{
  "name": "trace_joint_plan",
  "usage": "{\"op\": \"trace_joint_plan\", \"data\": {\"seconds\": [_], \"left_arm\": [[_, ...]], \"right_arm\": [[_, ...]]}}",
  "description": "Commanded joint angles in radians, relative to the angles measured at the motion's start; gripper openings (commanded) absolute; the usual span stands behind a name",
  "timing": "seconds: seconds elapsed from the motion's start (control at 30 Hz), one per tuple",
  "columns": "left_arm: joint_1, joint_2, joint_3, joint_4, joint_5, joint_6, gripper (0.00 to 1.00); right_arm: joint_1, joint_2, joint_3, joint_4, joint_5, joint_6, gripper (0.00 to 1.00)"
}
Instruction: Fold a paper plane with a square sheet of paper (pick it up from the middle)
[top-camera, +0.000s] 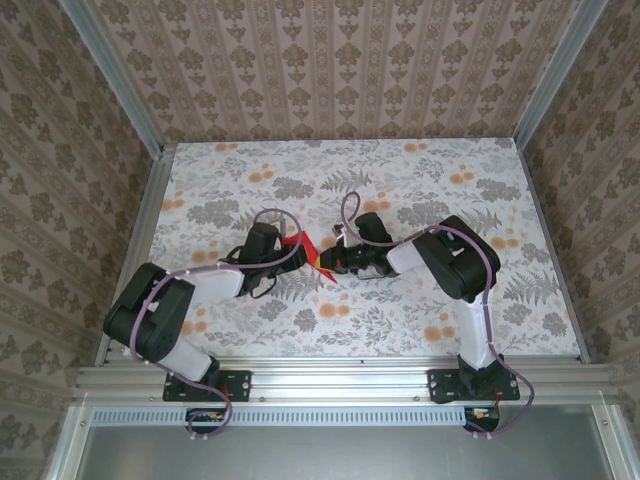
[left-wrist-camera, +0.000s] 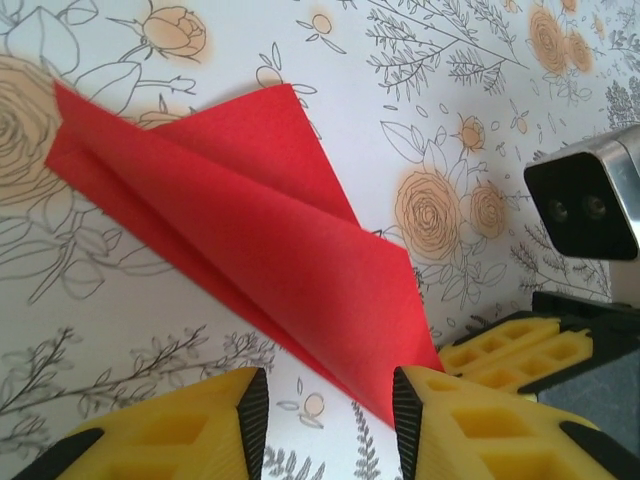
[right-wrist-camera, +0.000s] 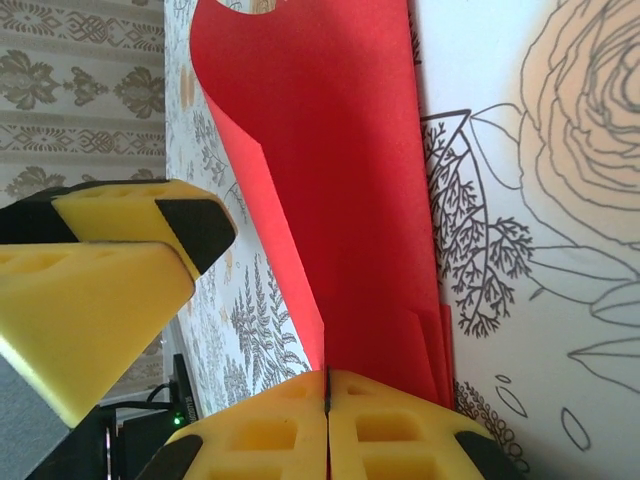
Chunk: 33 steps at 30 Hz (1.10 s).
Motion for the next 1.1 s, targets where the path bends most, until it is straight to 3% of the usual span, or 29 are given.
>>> {"op": "trace_joint_plan", "data": {"seconds": [0.0, 0.7, 1.07], "left_arm": [[-0.01, 0.033, 0.04, 0.022, 0.002, -0.007, 0.4], [-0.034, 0.133, 0.124, -0.095, -0.066, -0.009, 0.31], [-0.047, 0.167, 0.167, -0.182, -0.1, -0.012, 0.29]], "right_arm": [[-0.01, 0.037, -0.027, -0.022, 0.017, 0.024, 0.08], [-0.016, 0.053, -0.033, -0.029, 0.027, 0.031, 0.09], [-0.022, 0.033, -0.033, -0.047, 0.031, 0.031, 0.15]]}}
